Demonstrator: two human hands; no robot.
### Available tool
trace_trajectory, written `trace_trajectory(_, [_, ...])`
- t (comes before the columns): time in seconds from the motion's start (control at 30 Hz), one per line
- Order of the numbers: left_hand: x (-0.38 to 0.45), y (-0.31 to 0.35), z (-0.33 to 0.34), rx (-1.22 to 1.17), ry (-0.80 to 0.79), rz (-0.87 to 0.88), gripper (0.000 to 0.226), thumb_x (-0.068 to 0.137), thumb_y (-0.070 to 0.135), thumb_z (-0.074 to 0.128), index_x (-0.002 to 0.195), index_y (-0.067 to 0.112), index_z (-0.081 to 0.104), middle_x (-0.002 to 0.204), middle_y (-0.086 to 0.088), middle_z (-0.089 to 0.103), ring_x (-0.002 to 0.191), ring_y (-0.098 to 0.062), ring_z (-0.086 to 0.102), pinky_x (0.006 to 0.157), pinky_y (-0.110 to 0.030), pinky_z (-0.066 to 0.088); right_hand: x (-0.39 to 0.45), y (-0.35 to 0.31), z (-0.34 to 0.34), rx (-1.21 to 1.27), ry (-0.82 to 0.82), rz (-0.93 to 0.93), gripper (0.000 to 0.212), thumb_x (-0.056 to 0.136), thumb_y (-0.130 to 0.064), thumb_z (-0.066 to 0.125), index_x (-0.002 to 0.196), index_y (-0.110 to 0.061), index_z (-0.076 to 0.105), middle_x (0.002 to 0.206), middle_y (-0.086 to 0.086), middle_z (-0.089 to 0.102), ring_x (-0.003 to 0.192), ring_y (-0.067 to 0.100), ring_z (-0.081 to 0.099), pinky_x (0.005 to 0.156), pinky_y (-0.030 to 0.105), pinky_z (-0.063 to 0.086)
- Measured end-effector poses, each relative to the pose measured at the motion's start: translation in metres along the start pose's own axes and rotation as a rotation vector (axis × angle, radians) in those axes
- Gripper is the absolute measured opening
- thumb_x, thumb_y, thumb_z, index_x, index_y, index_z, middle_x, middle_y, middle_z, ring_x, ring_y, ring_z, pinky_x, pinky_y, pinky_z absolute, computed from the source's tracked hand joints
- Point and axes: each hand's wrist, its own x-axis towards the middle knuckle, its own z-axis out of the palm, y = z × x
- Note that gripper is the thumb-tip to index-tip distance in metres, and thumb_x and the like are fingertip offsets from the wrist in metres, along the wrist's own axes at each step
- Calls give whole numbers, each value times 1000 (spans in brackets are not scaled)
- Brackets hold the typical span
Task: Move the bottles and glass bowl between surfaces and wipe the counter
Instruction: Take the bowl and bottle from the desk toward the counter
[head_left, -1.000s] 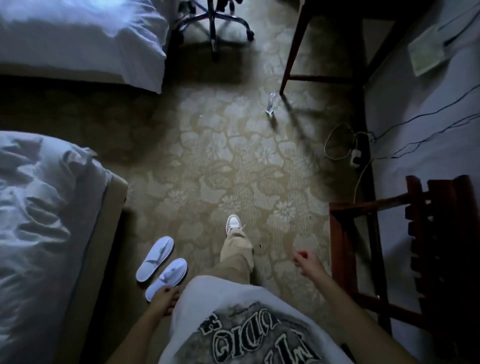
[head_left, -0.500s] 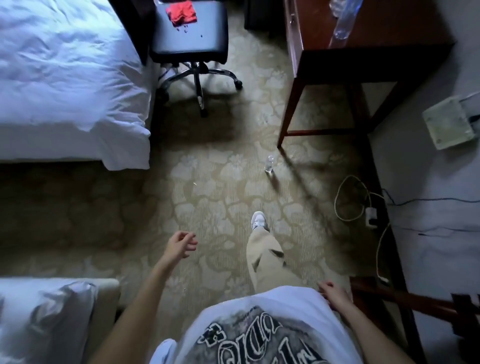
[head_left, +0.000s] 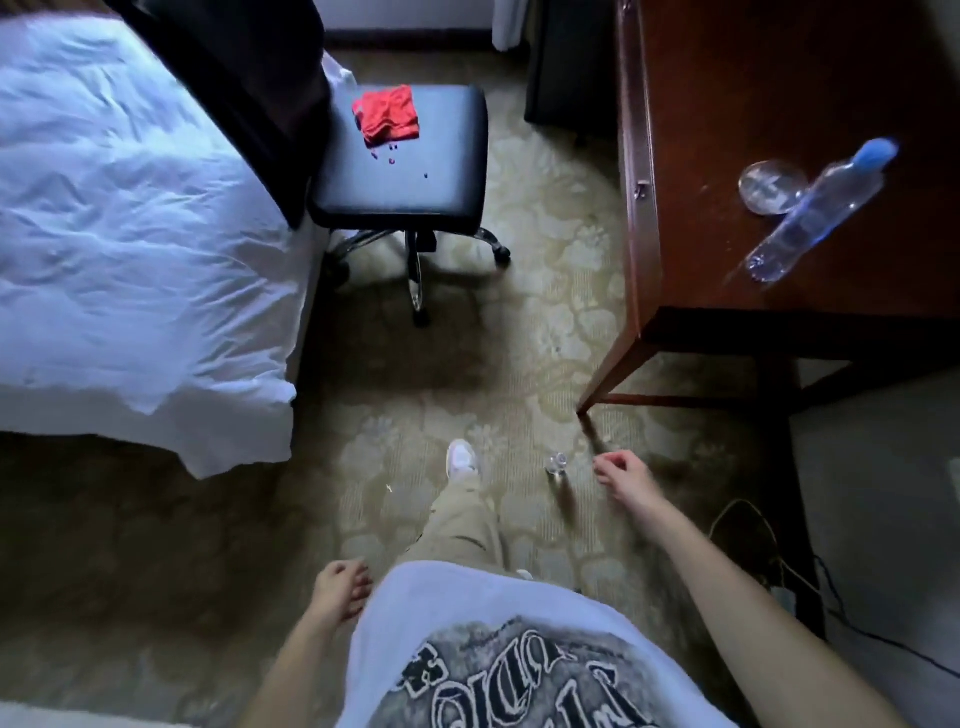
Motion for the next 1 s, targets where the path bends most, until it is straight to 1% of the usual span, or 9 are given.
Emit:
trace_trajectory(0.2, [103,250,56,92,-181,166,23,100,19,52,79,10,48,49,3,51,36,-8,41,37,-12,24,68,-65,-10,202,223,87,27,90,-21,65,110,-7,55,111,19,64,92,25,58,76,34,44])
trace_trajectory(0.4, [84,502,147,423,-352,489,17,98,26,56,93,10,58,77,-6,62,57,-15,55,45,-20,35,84,-166,-65,531,686,10,62,79,-16,77,127,-7,39,126,14,47,109,21,49,92,32,39])
trace_trajectory(0.5, [64,590,214,533,-488,623,15,99,24,56,95,10,57,81,-7,64,61,-15,57,41,-13,40,99,-214,-101,602,931,-58,77,71,-15,84,131,-4,37,129,7,43,113,17,47,93,30,39])
trace_trajectory(0.63, [37,663,318,706,-671,731,31,98,33,54,109,5,58,91,-8,68,70,-15,64,57,-22,45,145,-248,-143,695,1058,-144,91,63,-13,89,133,-12,32,133,2,38,117,13,44,96,25,38])
trace_trajectory(0.7, [21,681,367,742,-730,761,35,100,35,52,114,2,56,92,-6,68,71,-15,66,56,-23,47,167,-257,-159,710,1096,-157,94,60,-12,91,132,-12,31,135,2,40,119,12,44,93,16,36])
trace_trajectory(0.8, [-2,697,428,761,-787,757,32,99,36,54,114,7,54,97,-15,69,71,-19,67,52,-27,52,190,-264,-174,712,1204,-73,105,52,-17,94,135,-12,31,141,7,39,125,15,43,103,21,34])
trace_trajectory(0.87, [-8,706,464,784,-821,751,35,95,43,58,114,14,51,102,-12,67,73,-19,70,49,-28,55,198,-269,-186,651,1300,-85,110,48,-20,96,137,-11,32,141,8,39,127,17,42,101,11,31])
trace_trajectory(0.93, [-9,715,497,885,-825,777,52,86,58,61,120,22,47,114,-8,64,88,-24,72,57,-36,61,208,-271,-202,612,1277,-125,108,47,-17,95,137,-9,37,138,3,41,126,11,44,98,1,31])
trace_trajectory(1.0, [-4,715,525,1055,-824,815,70,80,60,66,133,23,41,122,-7,58,98,-25,68,59,-39,62,213,-277,-210,599,1159,-130,95,50,-8,94,131,-14,45,134,-5,48,120,1,53,97,8,41])
